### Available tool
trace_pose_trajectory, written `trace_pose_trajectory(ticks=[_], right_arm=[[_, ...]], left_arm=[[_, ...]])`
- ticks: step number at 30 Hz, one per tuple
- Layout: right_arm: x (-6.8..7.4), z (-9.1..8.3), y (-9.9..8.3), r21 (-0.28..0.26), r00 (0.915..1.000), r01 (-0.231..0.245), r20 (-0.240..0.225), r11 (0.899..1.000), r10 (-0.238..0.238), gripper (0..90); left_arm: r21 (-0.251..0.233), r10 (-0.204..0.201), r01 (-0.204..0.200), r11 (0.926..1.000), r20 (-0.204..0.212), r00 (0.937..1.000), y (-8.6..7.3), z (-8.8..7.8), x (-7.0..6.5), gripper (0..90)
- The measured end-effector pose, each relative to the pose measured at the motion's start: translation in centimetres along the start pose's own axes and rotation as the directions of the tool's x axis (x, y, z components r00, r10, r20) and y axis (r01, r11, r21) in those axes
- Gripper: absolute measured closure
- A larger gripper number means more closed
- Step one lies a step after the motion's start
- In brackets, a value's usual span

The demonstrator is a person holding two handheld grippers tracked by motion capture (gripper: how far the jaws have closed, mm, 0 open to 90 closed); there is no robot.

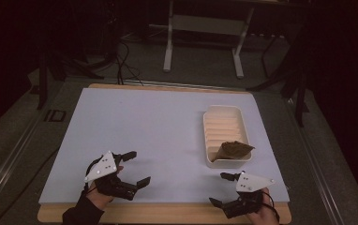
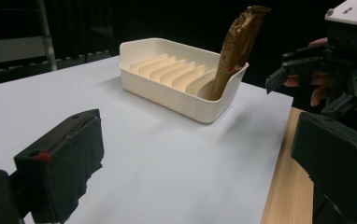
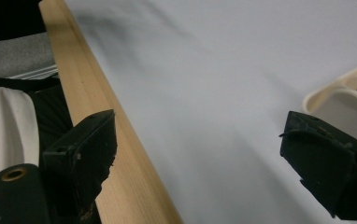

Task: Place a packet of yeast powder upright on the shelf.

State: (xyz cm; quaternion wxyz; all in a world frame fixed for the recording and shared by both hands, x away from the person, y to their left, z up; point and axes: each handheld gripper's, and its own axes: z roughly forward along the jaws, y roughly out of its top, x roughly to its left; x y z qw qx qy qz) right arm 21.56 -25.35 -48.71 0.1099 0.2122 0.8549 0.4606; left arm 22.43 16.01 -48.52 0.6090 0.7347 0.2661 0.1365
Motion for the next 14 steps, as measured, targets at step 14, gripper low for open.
trace_pose_trajectory(ticks=[14], right_arm=[[-0.18,0.22,-0.11,-0.01,0.999,-0.009,-0.043,1.0,0.009,10.8]], left_arm=[[-0.001,-0.004,0.004,1.0,0.0,1.0,-0.13,0.08,0.14,3.3]])
